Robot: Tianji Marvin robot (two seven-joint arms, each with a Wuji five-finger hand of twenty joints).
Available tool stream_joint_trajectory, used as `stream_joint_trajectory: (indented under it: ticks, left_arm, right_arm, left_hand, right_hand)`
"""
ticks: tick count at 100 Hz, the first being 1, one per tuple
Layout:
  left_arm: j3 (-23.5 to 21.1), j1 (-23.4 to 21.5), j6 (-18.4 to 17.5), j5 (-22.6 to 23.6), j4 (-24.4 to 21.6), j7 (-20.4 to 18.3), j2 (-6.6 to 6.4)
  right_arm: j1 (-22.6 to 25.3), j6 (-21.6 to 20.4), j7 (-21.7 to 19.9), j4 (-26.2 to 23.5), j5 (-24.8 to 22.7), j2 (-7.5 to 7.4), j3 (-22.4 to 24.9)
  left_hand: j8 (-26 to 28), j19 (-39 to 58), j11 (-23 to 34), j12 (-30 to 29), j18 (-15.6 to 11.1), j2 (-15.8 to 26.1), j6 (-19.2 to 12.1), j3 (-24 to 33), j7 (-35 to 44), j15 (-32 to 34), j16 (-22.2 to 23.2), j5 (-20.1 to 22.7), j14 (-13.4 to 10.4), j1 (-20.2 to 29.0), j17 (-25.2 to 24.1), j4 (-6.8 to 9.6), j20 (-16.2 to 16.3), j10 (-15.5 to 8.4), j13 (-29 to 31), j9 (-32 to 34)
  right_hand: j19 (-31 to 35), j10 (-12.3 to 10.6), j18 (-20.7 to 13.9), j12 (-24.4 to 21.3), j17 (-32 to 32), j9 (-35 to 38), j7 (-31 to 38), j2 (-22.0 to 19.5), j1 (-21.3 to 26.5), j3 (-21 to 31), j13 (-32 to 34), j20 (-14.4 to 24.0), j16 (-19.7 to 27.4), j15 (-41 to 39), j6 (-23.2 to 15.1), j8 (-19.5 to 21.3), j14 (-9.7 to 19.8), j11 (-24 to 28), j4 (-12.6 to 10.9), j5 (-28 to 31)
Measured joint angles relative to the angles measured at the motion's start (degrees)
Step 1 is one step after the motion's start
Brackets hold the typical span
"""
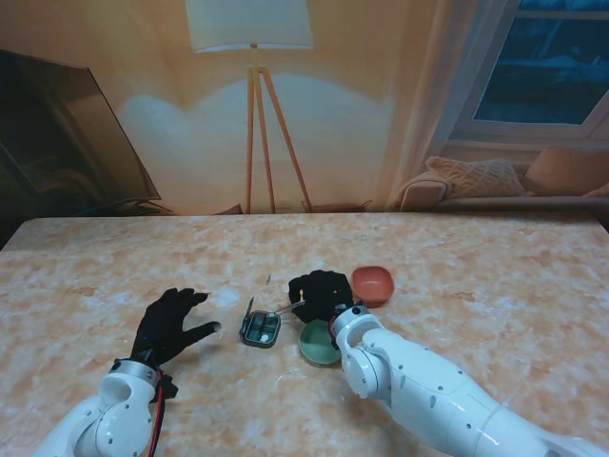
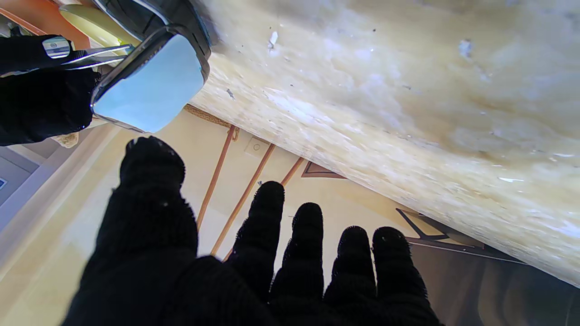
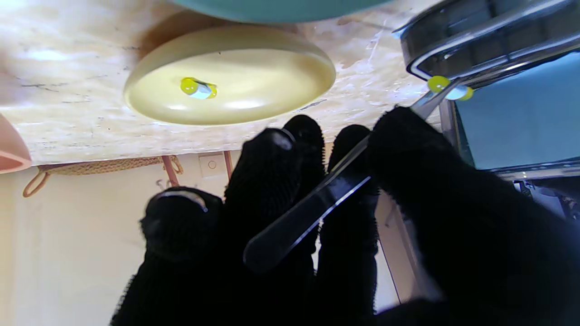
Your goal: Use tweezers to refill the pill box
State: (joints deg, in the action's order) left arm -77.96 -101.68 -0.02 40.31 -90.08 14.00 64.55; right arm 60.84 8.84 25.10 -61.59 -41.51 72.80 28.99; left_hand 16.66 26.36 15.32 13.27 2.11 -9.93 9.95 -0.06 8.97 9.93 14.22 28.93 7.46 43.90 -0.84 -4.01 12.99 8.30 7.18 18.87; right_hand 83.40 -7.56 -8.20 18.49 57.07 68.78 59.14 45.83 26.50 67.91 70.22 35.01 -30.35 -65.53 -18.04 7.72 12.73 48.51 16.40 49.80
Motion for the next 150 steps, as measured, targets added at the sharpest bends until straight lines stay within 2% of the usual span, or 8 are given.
stream_joint_trajectory:
  ticks: [16,64,111,129,150]
  left_arm:
    - [-0.06,-0.12,0.02,-0.04,-0.05,0.08,0.02]
    - [-0.22,-0.18,0.02,-0.09,-0.1,0.08,0.05]
    - [-0.17,-0.09,0.02,-0.05,-0.07,-0.01,0.05]
    - [0.01,0.14,-0.04,0.07,0.07,-0.06,0.02]
    - [0.31,0.6,-0.16,0.13,0.28,-0.15,0.0]
  right_arm:
    - [-0.11,0.06,0.32,0.78,0.88,0.48,-0.02]
    - [-0.17,0.21,-0.73,0.4,1.25,0.37,0.12]
    - [1.4,0.65,-1.84,-3.59,-3.04,-2.21,5.31]
    - [1.24,1.55,-2.12,-3.17,-3.68,-3.04,6.61]
    - [-0.2,2.93,-1.66,0.12,-3.62,-3.04,6.6]
  left_hand:
    - [0.0,0.0,0.0,0.0,0.0,0.0,0.0,0.0,0.0,0.0,0.0,0.0,0.0,0.0,0.0,0.0,0.0,0.0,0.0,0.0]
    - [0.0,0.0,0.01,0.0,0.0,0.0,0.0,0.0,0.0,0.0,0.0,0.0,0.0,0.0,0.0,0.0,0.0,0.0,0.0,0.0]
    - [-0.57,0.0,0.01,0.01,0.0,0.0,0.0,0.0,0.0,0.0,0.0,0.0,0.0,0.0,0.0,0.0,0.0,-0.01,0.0,0.0]
    - [-0.57,0.0,0.01,0.0,0.0,0.0,0.0,0.0,0.0,0.0,0.0,0.0,0.0,0.0,0.0,0.0,0.0,-0.01,0.0,0.0]
    - [-0.57,0.0,0.01,0.01,0.0,0.0,0.0,0.0,0.0,0.0,0.0,0.0,0.0,0.0,0.0,0.0,0.0,-0.01,0.0,0.0]
  right_hand:
    - [-1.09,0.0,0.0,-0.02,-1.88,-1.29,0.0,-0.5,0.41,-0.63,-1.62,-0.01,0.0,0.31,0.0,0.0,0.01,-0.53,0.0,-0.59]
    - [-2.7,0.42,0.0,-0.05,-4.51,-3.76,0.0,-0.51,1.15,-0.67,-4.21,-0.04,0.0,1.47,0.07,0.15,0.0,-1.59,0.0,-2.6]
    - [-2.7,0.42,0.0,-0.05,-4.38,-3.76,0.0,-0.51,1.15,-0.67,-4.2,-0.04,0.0,1.44,0.07,0.15,0.01,-1.59,0.0,-2.38]
    - [-2.7,0.42,0.0,-0.05,-4.31,-3.76,0.0,-0.51,1.15,-0.67,-4.19,-0.04,0.0,1.44,0.07,0.15,0.01,-1.59,0.0,-2.38]
    - [-2.7,0.42,0.0,-0.05,-4.31,-3.76,0.0,-0.51,1.15,-0.67,-4.19,-0.04,0.0,1.44,0.07,0.15,0.01,-1.59,0.0,-2.38]
